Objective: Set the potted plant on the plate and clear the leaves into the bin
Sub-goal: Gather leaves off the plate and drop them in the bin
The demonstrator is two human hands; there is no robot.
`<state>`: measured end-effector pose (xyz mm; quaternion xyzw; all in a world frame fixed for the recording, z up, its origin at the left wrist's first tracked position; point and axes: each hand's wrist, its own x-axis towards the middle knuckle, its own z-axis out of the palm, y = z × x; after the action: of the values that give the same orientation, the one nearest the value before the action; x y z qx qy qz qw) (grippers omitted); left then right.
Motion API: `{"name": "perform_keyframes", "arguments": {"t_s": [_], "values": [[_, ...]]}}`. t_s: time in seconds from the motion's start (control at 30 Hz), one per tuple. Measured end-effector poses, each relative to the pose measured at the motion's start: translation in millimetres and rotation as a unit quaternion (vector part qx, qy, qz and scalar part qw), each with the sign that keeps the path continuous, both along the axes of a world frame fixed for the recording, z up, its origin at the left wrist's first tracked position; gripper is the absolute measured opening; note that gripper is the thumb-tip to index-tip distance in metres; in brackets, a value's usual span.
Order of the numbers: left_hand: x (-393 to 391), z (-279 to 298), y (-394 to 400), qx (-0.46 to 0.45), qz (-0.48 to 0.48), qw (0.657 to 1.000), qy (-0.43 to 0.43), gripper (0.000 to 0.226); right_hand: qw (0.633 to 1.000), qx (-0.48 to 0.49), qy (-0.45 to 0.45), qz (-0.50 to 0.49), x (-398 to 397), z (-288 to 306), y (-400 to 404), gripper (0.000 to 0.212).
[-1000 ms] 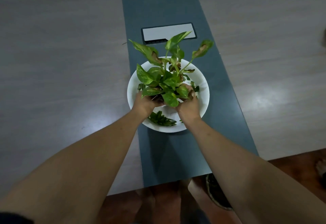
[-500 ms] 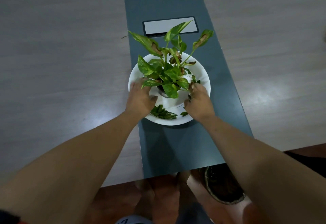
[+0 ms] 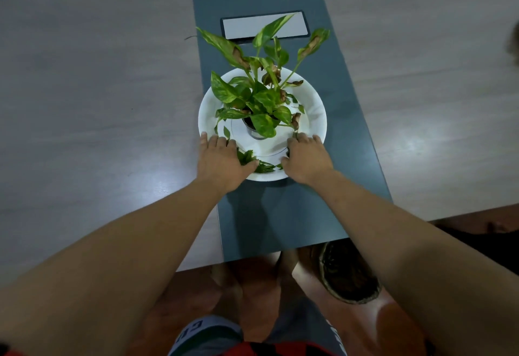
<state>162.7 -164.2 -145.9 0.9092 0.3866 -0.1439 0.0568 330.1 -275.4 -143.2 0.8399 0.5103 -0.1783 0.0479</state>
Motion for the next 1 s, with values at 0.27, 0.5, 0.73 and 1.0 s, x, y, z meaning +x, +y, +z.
{"name": "perform_keyframes", "arguments": {"t_s": [0.27,0.5,0.73,1.0], "values": [[17.7,3.5,-12.4,0.0,0.056,0.998,-0.002,0.087,0.999,-0.038,-0.005,-0.001,16.2,5.9,17.4,0.077],[21.8,1.2,-1.4,-0.054,0.036,0.996,-0.056,0.061,0.998,-0.019,0.052,-0.009,5.8,0.0,10.0,0.07],[23.5,4.2,4.1,-0.119,0.033,0.99,-0.066,0.043,0.994,0.001,0.101,-0.039,-0.5,1.1,12.5,0.057],[24.5,8.1,-0.2,-0.141,0.074,0.984,-0.084,0.047,0.989,-0.014,0.134,-0.067,-3.5,4.8,15.4,0.059]]}}
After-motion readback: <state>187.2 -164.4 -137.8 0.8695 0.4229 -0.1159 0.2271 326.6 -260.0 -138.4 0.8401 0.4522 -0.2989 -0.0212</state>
